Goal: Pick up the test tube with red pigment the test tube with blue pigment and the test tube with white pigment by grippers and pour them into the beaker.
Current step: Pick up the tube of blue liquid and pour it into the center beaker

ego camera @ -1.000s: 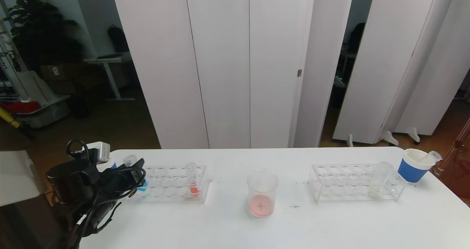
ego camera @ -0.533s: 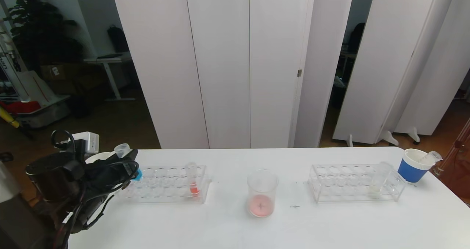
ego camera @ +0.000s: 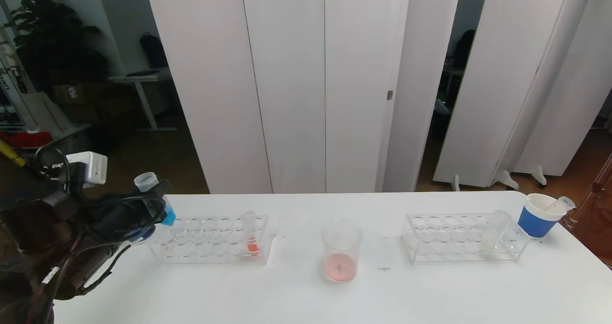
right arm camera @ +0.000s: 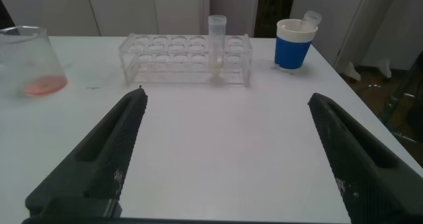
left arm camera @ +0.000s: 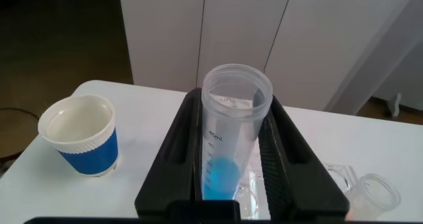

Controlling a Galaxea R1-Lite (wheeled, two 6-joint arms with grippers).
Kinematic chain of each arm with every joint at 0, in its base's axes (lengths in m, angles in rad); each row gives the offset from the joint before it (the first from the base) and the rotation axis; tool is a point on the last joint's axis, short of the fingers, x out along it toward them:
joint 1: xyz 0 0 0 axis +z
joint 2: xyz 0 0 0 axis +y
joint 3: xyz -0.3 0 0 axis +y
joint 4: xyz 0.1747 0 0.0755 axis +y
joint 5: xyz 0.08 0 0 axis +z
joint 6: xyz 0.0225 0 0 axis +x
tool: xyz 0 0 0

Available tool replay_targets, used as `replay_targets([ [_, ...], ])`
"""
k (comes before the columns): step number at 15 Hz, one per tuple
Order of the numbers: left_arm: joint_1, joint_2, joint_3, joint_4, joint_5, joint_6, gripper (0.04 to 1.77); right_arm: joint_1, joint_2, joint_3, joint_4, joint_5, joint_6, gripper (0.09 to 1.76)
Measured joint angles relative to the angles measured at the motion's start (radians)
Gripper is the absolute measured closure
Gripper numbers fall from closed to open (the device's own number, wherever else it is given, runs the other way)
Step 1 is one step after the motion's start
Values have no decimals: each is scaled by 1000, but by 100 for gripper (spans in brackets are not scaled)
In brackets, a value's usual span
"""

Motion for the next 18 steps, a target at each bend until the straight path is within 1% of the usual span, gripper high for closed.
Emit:
replay_targets([
  [2,-4,-81,-40,120,-3,0,122,1,0,0,0,0,0,10],
  [4,-7,-162,-85,231,-26,0,122,0,0,0,0,0,0,10],
  [6,-11,-230,-123,314,-61,0,122,0,0,0,0,0,0,10],
  [8,-32,-282,-156,369,-79,0,122,0,0,0,0,0,0,10],
  [10,-71,-320,-188,404,-88,0,122,0,0,0,0,0,0,10],
  [12,-124,-341,-212,428,-88,1,122,0,0,0,0,0,0,10],
  [18,-300,-349,-256,431,-84,14,122,0,0,0,0,0,0,10],
])
